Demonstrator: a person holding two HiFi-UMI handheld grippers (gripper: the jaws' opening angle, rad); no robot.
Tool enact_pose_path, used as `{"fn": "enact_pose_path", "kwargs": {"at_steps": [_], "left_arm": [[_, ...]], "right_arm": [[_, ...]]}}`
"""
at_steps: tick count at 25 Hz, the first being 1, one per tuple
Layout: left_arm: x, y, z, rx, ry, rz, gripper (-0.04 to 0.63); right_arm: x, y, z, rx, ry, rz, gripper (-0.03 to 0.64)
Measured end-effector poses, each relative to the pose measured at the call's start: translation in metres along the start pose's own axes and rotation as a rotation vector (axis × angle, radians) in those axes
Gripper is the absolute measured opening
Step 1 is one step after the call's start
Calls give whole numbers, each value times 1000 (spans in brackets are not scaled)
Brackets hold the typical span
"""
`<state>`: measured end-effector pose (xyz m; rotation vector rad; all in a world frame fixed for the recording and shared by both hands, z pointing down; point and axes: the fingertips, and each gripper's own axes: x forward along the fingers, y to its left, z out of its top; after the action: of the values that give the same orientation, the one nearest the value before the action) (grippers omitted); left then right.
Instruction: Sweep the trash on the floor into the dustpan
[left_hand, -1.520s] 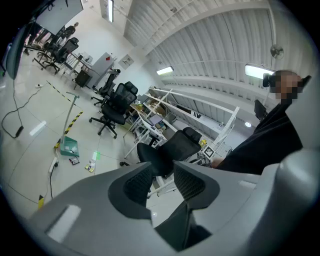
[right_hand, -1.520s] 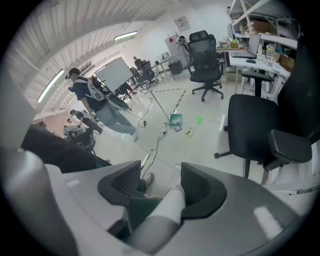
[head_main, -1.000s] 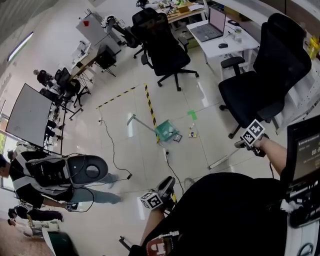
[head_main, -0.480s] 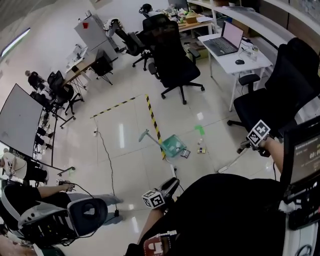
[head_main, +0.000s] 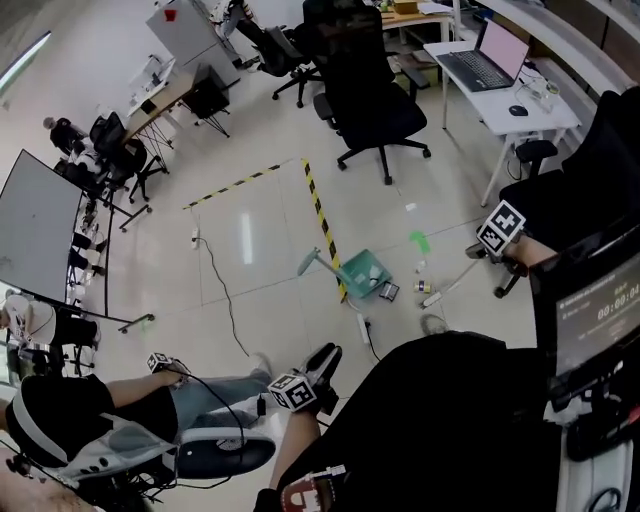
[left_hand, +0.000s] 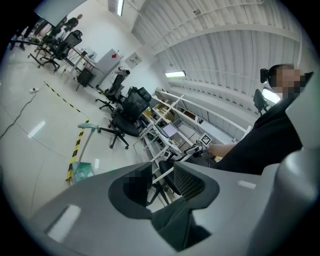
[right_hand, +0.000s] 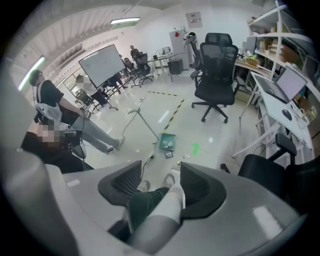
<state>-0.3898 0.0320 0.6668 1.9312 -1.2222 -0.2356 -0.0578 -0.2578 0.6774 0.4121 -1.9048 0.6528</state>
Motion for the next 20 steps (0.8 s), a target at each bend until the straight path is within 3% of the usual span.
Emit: {"fn": "enact_pose_path", "kwargs": {"at_steps": [10,14,20], "left_arm": [[66,29,37,-90,-57,182,138],[102,38,54,-121,-102,205,138],[128,48,63,-140,-83,195,138]], "right_arm": [[67,-75,121,-152,57,133,242],[89,-97,158,-220,100,168,242],[93,-112,198,-262,139,193,242]]}}
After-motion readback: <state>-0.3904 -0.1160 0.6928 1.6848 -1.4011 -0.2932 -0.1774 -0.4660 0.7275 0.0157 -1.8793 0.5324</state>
